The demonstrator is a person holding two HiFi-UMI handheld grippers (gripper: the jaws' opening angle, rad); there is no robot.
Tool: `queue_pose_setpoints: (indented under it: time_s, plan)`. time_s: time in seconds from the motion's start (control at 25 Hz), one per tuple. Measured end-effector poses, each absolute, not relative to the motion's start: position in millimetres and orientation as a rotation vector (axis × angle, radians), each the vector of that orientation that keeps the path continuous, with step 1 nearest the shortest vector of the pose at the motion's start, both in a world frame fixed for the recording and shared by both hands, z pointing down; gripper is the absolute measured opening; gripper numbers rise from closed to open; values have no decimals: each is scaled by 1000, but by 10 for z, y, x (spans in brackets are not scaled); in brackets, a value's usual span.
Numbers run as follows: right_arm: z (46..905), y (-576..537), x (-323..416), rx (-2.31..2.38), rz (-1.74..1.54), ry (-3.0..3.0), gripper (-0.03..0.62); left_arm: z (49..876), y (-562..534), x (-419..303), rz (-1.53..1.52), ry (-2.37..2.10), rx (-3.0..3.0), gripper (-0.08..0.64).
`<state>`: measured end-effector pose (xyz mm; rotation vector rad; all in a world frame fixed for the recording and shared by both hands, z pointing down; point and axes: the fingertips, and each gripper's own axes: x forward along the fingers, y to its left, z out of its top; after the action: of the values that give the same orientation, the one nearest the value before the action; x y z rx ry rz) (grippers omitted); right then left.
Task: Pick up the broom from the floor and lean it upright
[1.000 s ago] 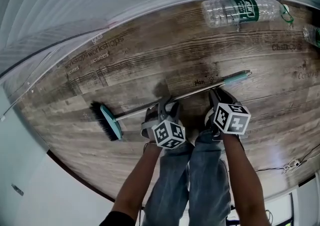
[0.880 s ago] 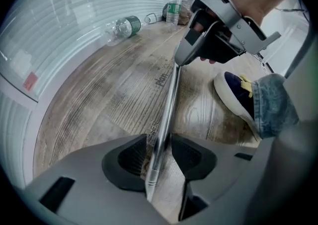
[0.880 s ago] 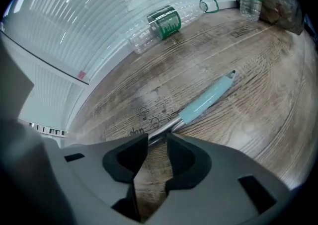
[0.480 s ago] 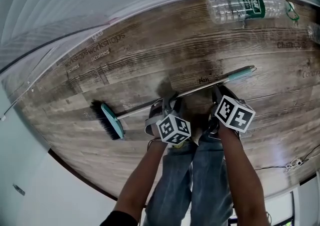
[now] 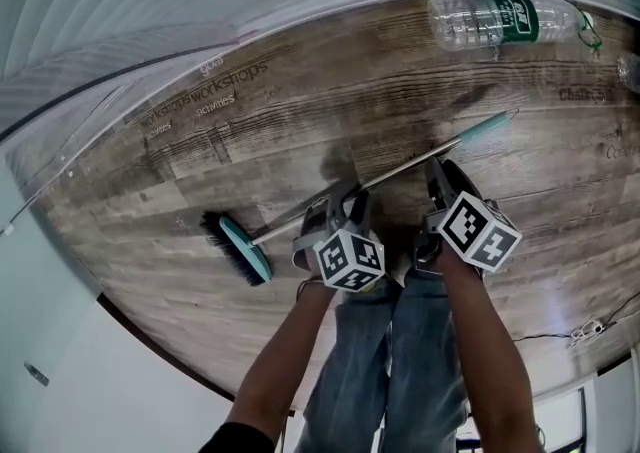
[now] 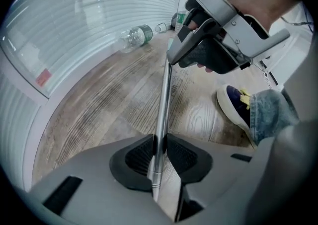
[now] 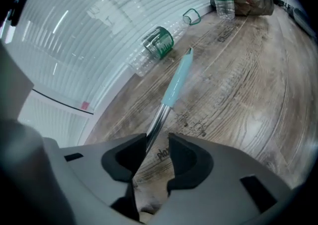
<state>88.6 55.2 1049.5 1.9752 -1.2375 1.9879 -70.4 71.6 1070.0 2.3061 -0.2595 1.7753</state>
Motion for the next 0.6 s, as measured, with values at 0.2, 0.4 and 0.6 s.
queue_pose_setpoints:
  time_s: [0.2,0.4,0.6]
  plan:
    - [10133,278,856,2045,1977,-1400,160,10401,657,-656,1726,-256,2349,94]
    - [9711,40,749,1993,1952,-1524,126,10040,520,-675,1717,-309,2386,89]
    - [8903,-169,666,2022,1932,-1682,101,9456,369,-694,1694,-378,2406,86]
